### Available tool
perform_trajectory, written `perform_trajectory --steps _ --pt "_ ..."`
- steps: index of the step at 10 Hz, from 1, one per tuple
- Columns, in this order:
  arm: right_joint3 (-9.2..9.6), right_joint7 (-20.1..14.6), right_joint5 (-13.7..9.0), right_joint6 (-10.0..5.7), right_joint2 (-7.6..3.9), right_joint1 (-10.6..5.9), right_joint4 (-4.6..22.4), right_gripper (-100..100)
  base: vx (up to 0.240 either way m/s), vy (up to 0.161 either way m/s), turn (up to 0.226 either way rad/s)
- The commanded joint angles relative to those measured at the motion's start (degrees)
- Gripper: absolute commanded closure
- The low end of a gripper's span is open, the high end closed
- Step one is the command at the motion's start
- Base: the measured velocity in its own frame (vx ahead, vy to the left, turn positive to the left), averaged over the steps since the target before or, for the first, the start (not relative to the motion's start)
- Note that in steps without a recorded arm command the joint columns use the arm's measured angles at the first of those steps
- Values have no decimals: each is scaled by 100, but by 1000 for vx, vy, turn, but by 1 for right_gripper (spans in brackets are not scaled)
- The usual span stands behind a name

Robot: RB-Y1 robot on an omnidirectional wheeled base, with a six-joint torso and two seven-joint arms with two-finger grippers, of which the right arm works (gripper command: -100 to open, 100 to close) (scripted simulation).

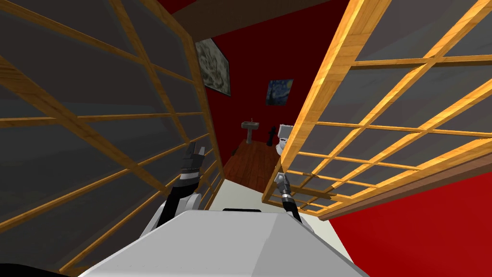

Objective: Pull the door open

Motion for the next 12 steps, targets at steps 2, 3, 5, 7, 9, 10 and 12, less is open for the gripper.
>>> perform_trajectory --steps 2,3,5,7,9,10,12 --pt "55 -408 -151 31 23 7 -52 -100 -48 -11 29" --pt "93 -559 -254 48 39 9 -81 -100 -65 -12 72" --pt "132 -858 -359 65 55 11 -110 -100 -52 -8 27" --pt "172 -1119 -468 83 73 13 -141 -100 -48 -9 39" --pt "213 -1361 -578 101 90 15 -172 -100 -72 -15 47" --pt "255 -1563 -691 120 107 18 -203 -100 -53 -11 41" --pt "296 -1828 -803 138 125 20 -235 -100 -47 -13 38"
